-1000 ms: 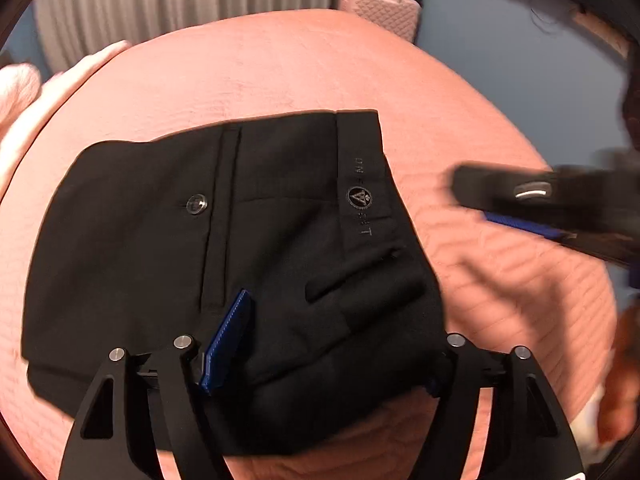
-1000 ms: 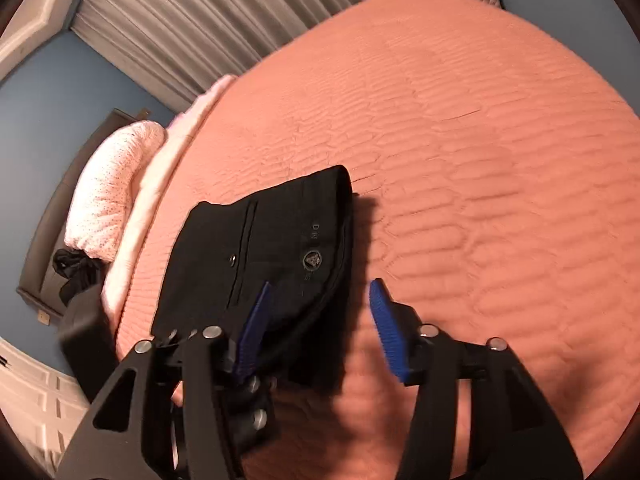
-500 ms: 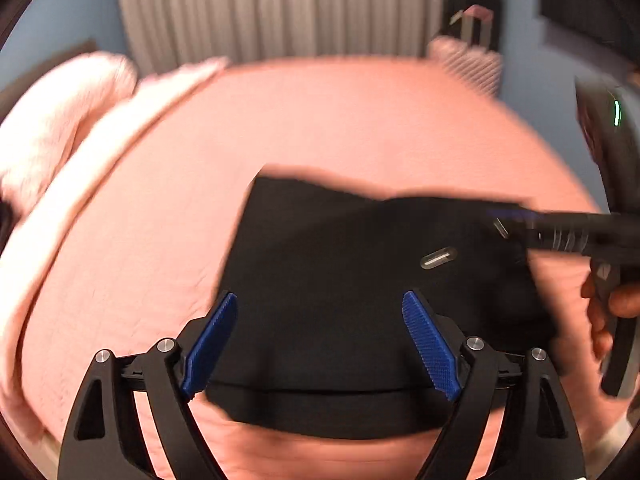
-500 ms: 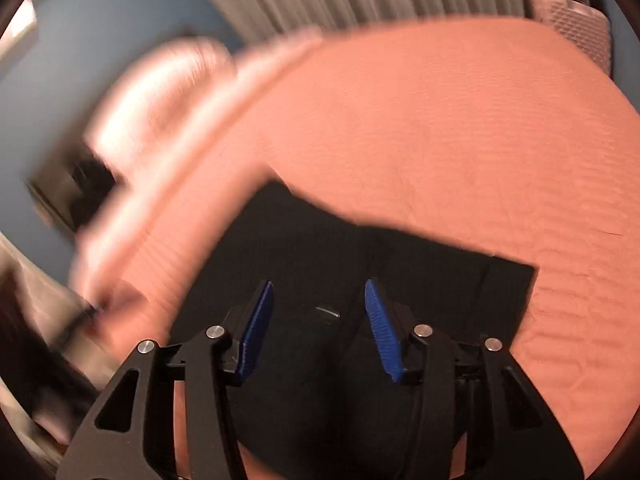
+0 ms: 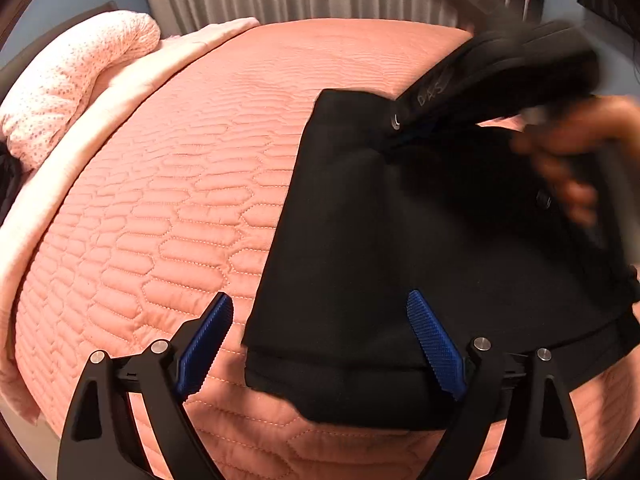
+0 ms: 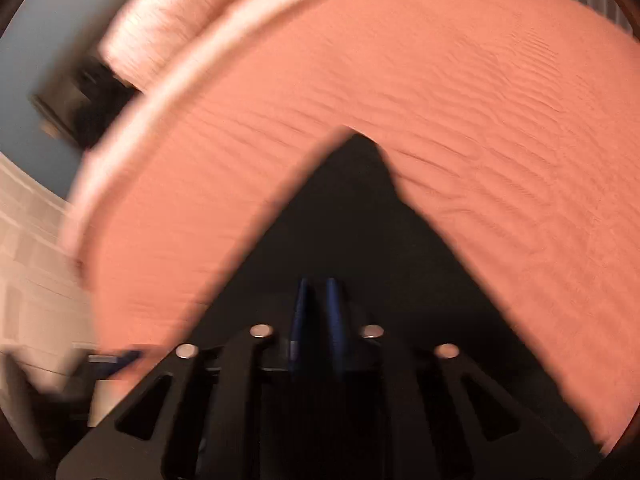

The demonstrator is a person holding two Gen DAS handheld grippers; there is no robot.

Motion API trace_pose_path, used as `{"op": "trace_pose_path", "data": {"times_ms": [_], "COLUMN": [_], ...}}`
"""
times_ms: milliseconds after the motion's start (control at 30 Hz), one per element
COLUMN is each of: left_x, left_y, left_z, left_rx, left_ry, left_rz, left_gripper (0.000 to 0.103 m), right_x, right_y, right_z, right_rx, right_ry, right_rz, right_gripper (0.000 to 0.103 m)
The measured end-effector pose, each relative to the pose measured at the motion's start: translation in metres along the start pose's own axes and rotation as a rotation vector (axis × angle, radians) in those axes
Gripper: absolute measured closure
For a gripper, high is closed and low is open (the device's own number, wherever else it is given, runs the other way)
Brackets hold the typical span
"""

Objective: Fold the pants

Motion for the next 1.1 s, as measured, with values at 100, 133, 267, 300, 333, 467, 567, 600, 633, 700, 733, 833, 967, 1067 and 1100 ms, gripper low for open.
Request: {"op": "trace_pose_path", "data": {"times_ms": [100, 133, 267, 300, 333, 467, 567, 600, 633, 700, 733, 833, 967, 1067, 1100], "left_x": [-0.002, -0.006, -0.019, -0.021, -0.026, -0.034, -0.014, -0.007, 0.0, -0.004, -0.011, -0.019, -0.028, -0.05, -0.056], "left_y": [0.0, 0.006, 0.031, 0.033, 0.032, 0.01, -0.039, -0.063, -0.098, -0.121, -0.121, -0.121, -0.107, -0.053, -0.035], "left_z": [-0.005, -0.007, -0.044, -0.055, -0.071, -0.121, -0.157, -0.162, -0.161, -0.155, -0.156, -0.157, -0.152, -0.136, -0.125], "left_rx": [0.006, 0.015, 0.127, 0.137, 0.138, 0.115, 0.053, -0.014, -0.116, -0.158, -0.148, -0.143, -0.115, 0.0, 0.019], "left_ry": [-0.007, 0.003, 0.03, 0.017, 0.002, -0.009, -0.058, -0.092, -0.132, -0.11, -0.076, -0.036, -0.018, -0.029, -0.024], "left_rz": [0.013, 0.02, 0.031, 0.024, 0.013, -0.001, 0.018, -0.007, -0.042, -0.016, -0.025, -0.041, -0.123, -0.17, -0.15], "left_gripper": [0.016, 0.016, 0.016, 0.016, 0.016, 0.016, 0.016, 0.016, 0.015, 0.005, 0.005, 0.005, 0.005, 0.008, 0.007], "right_x": [0.008, -0.009, 0.005, 0.026, 0.045, 0.014, 0.032, 0.047, 0.067, 0.09, 0.084, 0.058, 0.096, 0.05, 0.03], "right_y": [0.064, 0.076, 0.049, 0.051, 0.065, 0.112, 0.067, 0.064, 0.073, 0.116, 0.133, 0.116, 0.111, 0.144, 0.137], "right_z": [-0.006, 0.01, 0.073, 0.078, 0.082, 0.09, 0.093, 0.096, 0.101, 0.111, 0.114, 0.112, 0.135, 0.165, 0.183], "right_rx": [0.239, 0.239, 0.134, 0.149, 0.196, 0.353, 0.204, 0.209, 0.24, 0.359, 0.419, 0.346, 0.327, 0.412, 0.364], "right_ry": [-0.126, -0.095, 0.01, -0.079, -0.22, -0.204, -0.142, -0.183, -0.29, -0.457, -0.459, -0.335, -0.493, -0.43, -0.382], "right_rz": [0.066, 0.008, 0.213, 0.162, 0.102, 0.1, 0.255, 0.2, 0.096, 0.188, 0.218, 0.135, 0.144, 0.116, 0.096], "right_gripper": [0.099, 0.099, 0.103, 0.103, 0.103, 0.097, 0.099, 0.103, 0.103, 0.102, 0.098, 0.098, 0.103, 0.096, 0.096]}}
Point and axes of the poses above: each gripper's, at about its wrist camera, not at the fingertips, and y roughly against the way its jaws point, x to its right, z to its underside, the point moved 3 cm from there along -y, roughly the way its jaws point, and after that the axes turned 6 degrees about -y, right-handed, at the moved point
